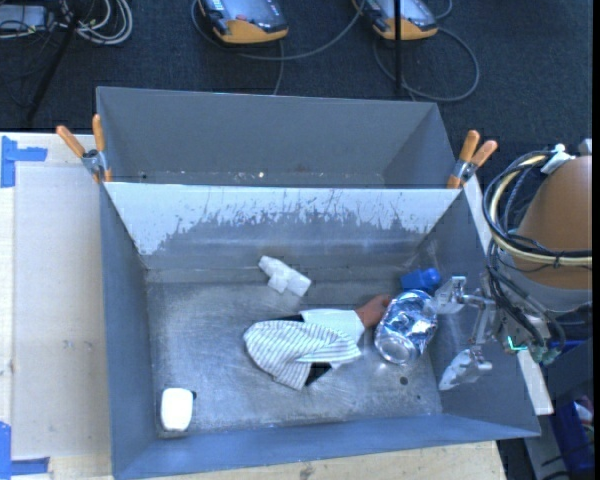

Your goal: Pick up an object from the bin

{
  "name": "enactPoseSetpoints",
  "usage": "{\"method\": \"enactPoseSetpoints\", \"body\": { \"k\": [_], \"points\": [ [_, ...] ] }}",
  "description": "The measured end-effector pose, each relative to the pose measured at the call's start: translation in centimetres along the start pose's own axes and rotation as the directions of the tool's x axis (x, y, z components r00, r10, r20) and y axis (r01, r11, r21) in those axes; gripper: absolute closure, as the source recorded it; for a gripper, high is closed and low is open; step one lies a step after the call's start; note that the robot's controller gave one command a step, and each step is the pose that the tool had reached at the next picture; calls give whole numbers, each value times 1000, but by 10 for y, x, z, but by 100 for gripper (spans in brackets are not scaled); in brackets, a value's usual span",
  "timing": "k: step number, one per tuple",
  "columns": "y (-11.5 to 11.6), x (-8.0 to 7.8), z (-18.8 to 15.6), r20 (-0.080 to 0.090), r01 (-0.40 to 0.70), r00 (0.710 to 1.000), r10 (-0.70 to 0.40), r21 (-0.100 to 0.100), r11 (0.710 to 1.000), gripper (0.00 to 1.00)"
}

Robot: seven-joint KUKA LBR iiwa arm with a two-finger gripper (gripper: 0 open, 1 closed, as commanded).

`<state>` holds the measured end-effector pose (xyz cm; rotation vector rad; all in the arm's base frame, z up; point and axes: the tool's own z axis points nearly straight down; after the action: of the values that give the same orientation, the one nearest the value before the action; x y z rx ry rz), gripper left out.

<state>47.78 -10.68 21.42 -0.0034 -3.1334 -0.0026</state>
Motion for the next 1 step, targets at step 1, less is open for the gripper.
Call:
{"method": "enactPoseSetpoints", "body": {
  "k": [1],
  "points": [
    [0, -2, -3, 7, 3, 1000, -3, 1, 1000, 0]
  ]
}}
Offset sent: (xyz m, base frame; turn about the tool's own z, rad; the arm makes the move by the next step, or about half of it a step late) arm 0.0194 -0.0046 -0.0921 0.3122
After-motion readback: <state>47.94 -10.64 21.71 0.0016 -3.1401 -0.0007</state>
